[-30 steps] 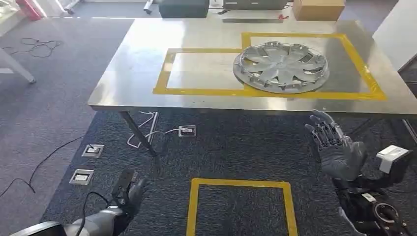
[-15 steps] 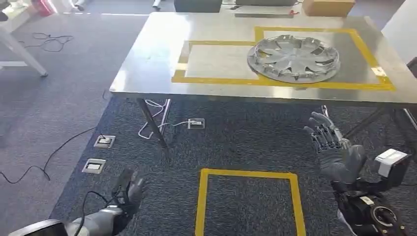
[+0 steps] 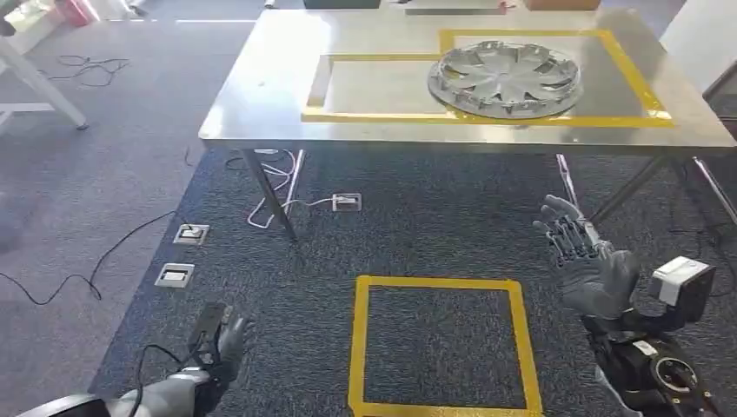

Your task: Take the parts from the cabinet and place them on the table.

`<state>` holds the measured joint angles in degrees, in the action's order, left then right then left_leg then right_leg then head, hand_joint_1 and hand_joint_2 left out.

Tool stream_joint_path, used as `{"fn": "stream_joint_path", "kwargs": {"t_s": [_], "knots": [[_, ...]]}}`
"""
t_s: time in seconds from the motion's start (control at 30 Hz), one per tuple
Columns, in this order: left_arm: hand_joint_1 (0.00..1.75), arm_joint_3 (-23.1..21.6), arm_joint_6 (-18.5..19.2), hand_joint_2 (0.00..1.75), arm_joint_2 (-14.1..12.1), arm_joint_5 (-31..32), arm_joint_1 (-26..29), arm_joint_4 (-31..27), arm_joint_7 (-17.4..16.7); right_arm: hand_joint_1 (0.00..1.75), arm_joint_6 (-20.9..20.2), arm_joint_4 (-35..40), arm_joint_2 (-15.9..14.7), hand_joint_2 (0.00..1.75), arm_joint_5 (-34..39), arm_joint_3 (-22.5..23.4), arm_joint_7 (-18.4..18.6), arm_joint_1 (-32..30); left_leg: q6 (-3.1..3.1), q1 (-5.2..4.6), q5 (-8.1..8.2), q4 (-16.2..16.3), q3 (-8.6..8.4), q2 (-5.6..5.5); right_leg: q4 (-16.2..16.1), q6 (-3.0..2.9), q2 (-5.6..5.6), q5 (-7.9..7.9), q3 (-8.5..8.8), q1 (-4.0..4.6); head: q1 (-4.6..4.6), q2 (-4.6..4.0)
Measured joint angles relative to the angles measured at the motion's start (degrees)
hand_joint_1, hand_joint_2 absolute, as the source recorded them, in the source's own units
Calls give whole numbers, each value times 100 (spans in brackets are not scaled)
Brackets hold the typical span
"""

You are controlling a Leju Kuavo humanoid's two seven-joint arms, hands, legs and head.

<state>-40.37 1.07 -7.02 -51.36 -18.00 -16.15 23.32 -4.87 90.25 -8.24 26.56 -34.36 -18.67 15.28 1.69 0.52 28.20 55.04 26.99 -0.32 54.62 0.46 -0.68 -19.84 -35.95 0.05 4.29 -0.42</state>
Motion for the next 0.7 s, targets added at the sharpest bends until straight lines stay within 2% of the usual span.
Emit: {"fn": "stream_joint_path", "kwargs": {"t_s": [0.03, 0.07, 0.1, 0.13, 0.17, 0.2, 0.23, 0.27, 0.3, 0.33, 0.37, 0.4, 0.43, 0.47, 0.5, 0.53, 0.6, 0.63, 0.67, 0.7], "knots": [[0, 20, -2, 0, -2, 0, -13, 0, 9, 0, -9, -9, 0, 0, -9, 2, -9, 28, -81, -12, 33, -105, -30, -6, -10, 22, -12, 81, -12, -8, -51, 0], [0, 37, -2, 0, 2, -2, -9, 0, 17, 0, -13, -24, 0, 0, -17, 0, -20, 51, -97, -28, -38, -106, 22, -11, -33, 44, -11, 153, -18, -37, -64, 0], [0, 44, -2, 0, 0, -2, -1, 0, 15, 0, -11, -39, 2, 0, -20, -2, -20, 58, -139, -81, -66, -87, 57, -10, -56, 92, -7, 211, -41, -63, -50, 0], [0, 44, -2, 0, 6, -7, 27, 0, 15, 0, -13, -57, 2, 0, -20, -2, -17, 41, -211, -33, -141, -136, 123, 9, -54, 132, 13, 234, -84, -48, -62, 0], [0, 46, -4, 0, 2, -7, 41, 0, 9, 0, -11, -74, 2, 0, -20, -2, -17, 32, -247, -26, -213, -132, 169, 38, 69, 153, 32, -34, -167, -75, -61, 0], [0, 50, -4, 0, 0, -7, 45, 0, 9, 0, -9, -90, 7, 0, -20, -7, -17, 31, -309, -26, -267, -131, 237, 41, 377, 159, 37, -413, -253, -71, -90, 0], [0, 55, -4, 0, -2, -7, 40, 0, 9, 0, -7, -94, 9, 0, -22, -4, -20, 34, -325, -27, -330, -131, 307, 45, 850, 171, 37, -806, -355, -77, -107, 0], [0, 55, -4, 0, -2, -4, 38, 0, 11, 0, -2, -98, 9, 0, -24, -2, -20, 34, -326, -34, -390, -129, 375, 44, 1325, 180, 39, -1092, -438, -75, -107, 0], [0, 55, -4, 0, -4, -4, 43, 0, 11, 0, -2, -114, 9, 0, -24, -2, -17, 34, -326, -40, -453, -124, 449, 44, 1740, 183, 40, -1229, -477, -74, -127, 0], [0, 55, -4, 0, -2, -4, 53, 0, 11, 0, 0, -127, 9, 0, -24, -4, -17, 32, -319, -44, -511, -120, 527, 44, 1939, 176, 40, -1161, -435, -74, -129, 0], [0, 57, -4, 0, -2, -4, 62, 0, 9, 0, -2, -140, 11, 0, -24, -4, -17, 32, -311, -45, -575, -109, 618, 44, 1902, 165, 41, -951, -289, -71, -127, 0], [0, 57, -4, 0, -2, -4, 67, 0, 11, 0, -2, -149, 11, 0, -24, -4, -17, 33, -294, -45, -632, -91, 710, 44, 1641, 147, 41, -702, -41, -64, -129, 0], [0, 57, -4, 0, -2, -4, 67, 0, 11, 0, -2, -151, 13, 0, -24, -4, -20, 35, -273, -45, -686, -76, 787, 42, 1185, 125, 42, -533, 314, -62, -131, 0], [0, 57, -4, 0, -2, -4, 65, 0, 11, 0, -2, -149, 15, 0, -26, -2, -20, 42, -251, -45, -734, -62, 829, 39, 650, 95, 52, -579, 695, -58, -129, 0], [0, 57, -4, 0, 0, -4, 65, 0, 11, 0, -2, -149, 22, 0, -39, -4, -17, 48, -208, -67, -780, -59, 872, 38, 93, 75, 54, -832, 1021, -23, -127, 0], [0, 59, -4, 0, 0, 0, 65, 0, 13, 0, -2, -142, 37, 0, -50, 0, -26, 50, -180, -59, -829, -66, 876, 45, -184, 78, 54, -924, 1144, -11, -105, 0], [0, 59, -4, 0, -7, 7, 61, 0, 20, 0, 15, -144, 39, 0, -109, 0, -17, 44, -117, -38, -930, -117, 884, 54, -141, 39, 55, -867, 1042, 20, -123, 0], [0, 61, -9, 0, -9, 7, 72, 0, 28, 0, 46, -146, 44, 0, -160, 0, -6, 24, -67, -67, -968, -124, 895, 52, -182, -15, 44, -796, 957, -20, -107, 0], [0, 63, -15, 0, -13, 7, 76, 0, 39, 0, 59, -144, 59, 0, -212, 0, 0, 26, -54, -33, -841, -31, 938, 34, -190, -50, -1, -737, 954, -44, -123, 0], [0, 63, -28, 0, -22, 11, 76, 0, 52, 0, 70, -144, 74, 0, -257, 9, 4, 29, -38, -33, -499, 217, 1061, 36, -190, -99, 19, -691, 917, -41, -121, 0]]}}
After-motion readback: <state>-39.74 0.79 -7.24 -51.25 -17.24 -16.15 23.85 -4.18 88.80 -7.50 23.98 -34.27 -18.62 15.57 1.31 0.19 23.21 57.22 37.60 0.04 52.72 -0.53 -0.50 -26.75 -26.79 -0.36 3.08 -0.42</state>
